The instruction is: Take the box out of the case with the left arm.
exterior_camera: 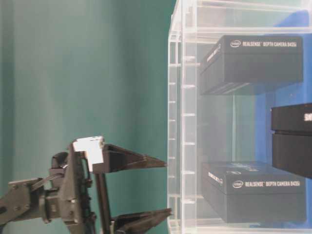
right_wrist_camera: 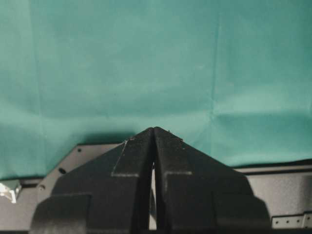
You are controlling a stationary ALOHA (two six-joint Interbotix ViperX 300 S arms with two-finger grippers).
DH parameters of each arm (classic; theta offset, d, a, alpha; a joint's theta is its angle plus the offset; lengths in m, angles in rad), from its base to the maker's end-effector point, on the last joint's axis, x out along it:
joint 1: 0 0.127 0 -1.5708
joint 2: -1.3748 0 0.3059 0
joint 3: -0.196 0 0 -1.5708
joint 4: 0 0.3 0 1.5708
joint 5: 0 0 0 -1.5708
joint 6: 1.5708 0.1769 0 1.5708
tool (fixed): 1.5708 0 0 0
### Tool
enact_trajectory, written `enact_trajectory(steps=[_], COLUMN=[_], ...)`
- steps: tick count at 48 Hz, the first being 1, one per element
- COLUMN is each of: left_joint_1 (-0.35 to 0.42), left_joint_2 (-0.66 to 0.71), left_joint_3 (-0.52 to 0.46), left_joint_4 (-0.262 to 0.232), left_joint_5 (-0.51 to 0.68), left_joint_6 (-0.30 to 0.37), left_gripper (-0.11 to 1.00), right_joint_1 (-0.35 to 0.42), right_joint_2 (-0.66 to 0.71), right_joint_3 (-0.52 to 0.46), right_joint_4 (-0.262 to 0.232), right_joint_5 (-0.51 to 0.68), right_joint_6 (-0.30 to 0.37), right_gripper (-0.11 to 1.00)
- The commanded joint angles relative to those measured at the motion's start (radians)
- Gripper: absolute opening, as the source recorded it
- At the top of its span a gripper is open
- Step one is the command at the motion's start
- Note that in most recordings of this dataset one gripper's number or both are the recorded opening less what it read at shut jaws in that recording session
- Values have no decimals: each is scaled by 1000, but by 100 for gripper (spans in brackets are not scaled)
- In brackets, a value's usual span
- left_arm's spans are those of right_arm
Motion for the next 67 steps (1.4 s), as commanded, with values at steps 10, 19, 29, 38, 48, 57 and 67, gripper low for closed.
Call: enact_trajectory(steps=[10, 19, 29, 38, 48, 57, 67], left_joint_1=[-2, 6, 11, 12, 12, 14, 15], left_joint_2=[8, 20, 23, 25, 25, 31, 63], left_joint_3=[40, 61, 86, 109, 140, 150, 124], left_joint_4=[5, 5, 5, 5, 5, 5, 5], left_joint_5=[-86, -112, -126, -166, -187, -207, -215], left_joint_6=[-12, -26, -31, -48, -63, -66, -66], left_gripper=[88, 88, 88, 88, 88, 88, 88], right_joint_1=[0, 0, 2, 2, 2, 0, 2], right_joint_2=[0, 0, 0, 0, -2, -2, -2], right_joint_3=[-17, -17, -17, -17, -17, -17, -17], right_joint_4=[-3, -3, -3, -3, -3, -3, -3], right_joint_5=[-6, -6, -6, -6, -6, -6, -9], right_joint_6=[-2, 0, -2, -2, 0, -2, 0], right_gripper=[0, 0, 0, 0, 0, 0, 0])
